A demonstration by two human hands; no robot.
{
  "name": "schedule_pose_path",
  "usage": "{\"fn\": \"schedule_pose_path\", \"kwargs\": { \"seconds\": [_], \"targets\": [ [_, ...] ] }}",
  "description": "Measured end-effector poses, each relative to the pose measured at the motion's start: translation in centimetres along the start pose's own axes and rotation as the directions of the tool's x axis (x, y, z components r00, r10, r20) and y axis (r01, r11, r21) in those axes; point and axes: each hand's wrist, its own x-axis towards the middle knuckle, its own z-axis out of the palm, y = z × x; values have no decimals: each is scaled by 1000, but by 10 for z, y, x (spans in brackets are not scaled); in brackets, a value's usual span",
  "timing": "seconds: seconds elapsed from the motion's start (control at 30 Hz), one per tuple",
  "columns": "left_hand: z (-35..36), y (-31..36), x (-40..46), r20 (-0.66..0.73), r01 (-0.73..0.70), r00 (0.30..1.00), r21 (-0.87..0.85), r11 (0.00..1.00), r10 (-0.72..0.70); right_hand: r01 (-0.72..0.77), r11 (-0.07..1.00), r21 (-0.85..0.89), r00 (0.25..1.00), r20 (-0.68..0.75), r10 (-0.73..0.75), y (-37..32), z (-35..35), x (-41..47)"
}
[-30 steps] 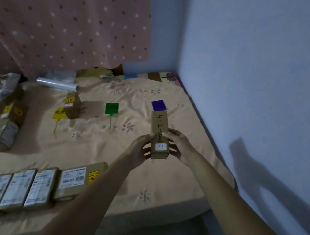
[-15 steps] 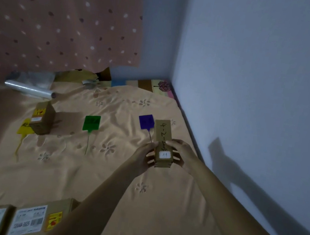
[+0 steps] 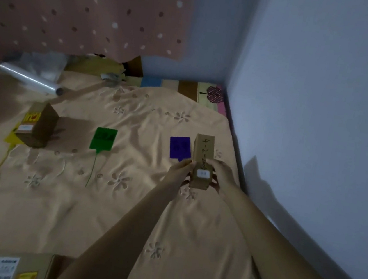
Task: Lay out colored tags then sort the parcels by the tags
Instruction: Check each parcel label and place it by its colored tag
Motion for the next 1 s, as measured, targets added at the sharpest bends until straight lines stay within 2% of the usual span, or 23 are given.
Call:
{"fn": "schedule_pose_path", "kwargs": {
  "seconds": [0.2,0.4,1.0],
  "targets": [
    [8,15,84,-106,54,993,-41,998,-58,11,995,-104,999,-46,-16,-22,8,83],
    [5,27,143,-182,68,981,35,997,-61,-3,995,-103,998,-60,-3,-37,19,141],
    [7,37,155,-257,162,956,69,984,-139,-55,957,-285,998,-41,45,-38,27,162]
  ]
}}
